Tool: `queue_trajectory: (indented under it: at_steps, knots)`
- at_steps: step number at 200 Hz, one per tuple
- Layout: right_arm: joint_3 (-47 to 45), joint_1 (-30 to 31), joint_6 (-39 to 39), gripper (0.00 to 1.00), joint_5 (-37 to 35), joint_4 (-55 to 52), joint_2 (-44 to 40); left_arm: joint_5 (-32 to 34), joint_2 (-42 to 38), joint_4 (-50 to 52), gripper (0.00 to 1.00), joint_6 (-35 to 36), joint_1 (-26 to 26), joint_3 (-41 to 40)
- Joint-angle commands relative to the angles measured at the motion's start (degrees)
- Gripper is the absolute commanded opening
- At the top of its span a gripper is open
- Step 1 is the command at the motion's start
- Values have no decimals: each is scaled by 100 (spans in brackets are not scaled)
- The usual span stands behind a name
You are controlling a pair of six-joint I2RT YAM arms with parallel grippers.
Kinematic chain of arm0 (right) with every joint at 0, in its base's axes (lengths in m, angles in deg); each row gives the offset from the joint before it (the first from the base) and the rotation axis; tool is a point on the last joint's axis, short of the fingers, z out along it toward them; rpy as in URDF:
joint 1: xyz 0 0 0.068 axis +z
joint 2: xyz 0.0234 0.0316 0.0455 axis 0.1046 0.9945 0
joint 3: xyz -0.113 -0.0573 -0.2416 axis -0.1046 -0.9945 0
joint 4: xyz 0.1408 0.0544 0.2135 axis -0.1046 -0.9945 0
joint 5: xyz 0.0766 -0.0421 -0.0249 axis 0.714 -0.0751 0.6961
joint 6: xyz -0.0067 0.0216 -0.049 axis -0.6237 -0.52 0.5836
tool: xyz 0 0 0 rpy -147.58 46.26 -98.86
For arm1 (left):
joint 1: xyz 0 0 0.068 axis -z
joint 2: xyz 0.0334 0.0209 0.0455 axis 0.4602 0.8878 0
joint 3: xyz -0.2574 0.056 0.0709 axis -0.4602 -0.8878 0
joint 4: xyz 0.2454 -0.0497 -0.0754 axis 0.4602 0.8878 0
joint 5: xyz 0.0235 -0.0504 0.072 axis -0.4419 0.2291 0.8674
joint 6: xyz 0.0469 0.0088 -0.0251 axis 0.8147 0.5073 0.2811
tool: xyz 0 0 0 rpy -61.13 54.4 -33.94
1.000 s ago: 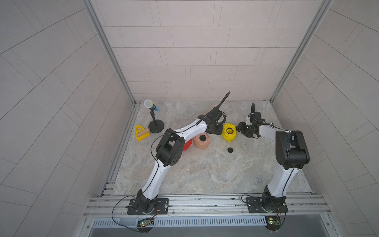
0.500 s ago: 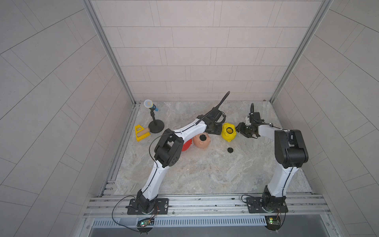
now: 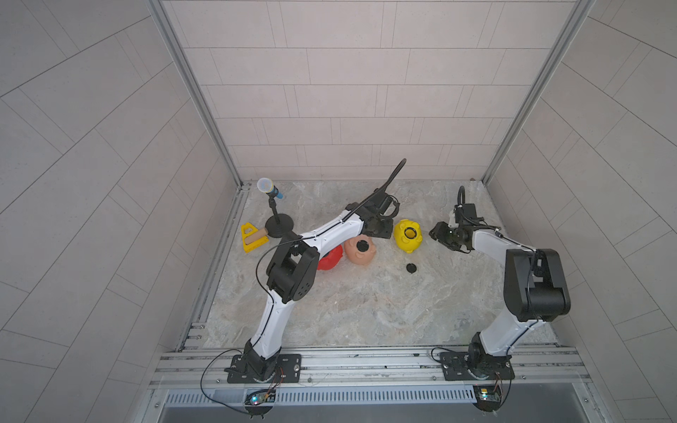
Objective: Close piggy banks
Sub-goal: Adjust the piggy bank at the center of the board, then move the knob to the center of the board.
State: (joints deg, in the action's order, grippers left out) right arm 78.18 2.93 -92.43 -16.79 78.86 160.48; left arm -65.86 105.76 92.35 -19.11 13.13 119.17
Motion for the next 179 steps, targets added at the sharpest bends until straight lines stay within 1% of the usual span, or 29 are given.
queue_trajectory:
  at_steps: [1, 49, 67, 85, 111, 145, 159, 179]
  knots:
    - [-285, -19, 145, 55, -94, -407, -534, 33, -658, -5, 43, 70, -16, -288]
    - [-1182, 100, 175, 54, 523, -460, -1638, 121, -1911, 51, 43, 54, -25, -1040]
    - [-1460, 199, 168, 54, 618, -436, -1984, 94, -2443, 81, 43, 13, -19, -1391]
    - [-1705, 309, 153, 53, 730, -312, -2210, 247, -3039, 200, 43, 13, -19, -1807]
    - [-1961, 496, 135, 50, 976, -16, -2261, 556, -4040, 281, 43, 62, -20, -2579]
    - [-2021, 955, 47, 46, 1016, 476, -2113, 1056, -5524, 161, 43, 1, -20, -3867]
    - [-2020, 1171, 19, 45, 1000, 651, -1975, 1208, -6024, 402, 44, -29, -20, -4150]
    - [-2016, 1312, -20, 44, 969, 815, -1755, 1310, -6596, 927, 44, -8, -20, -4285]
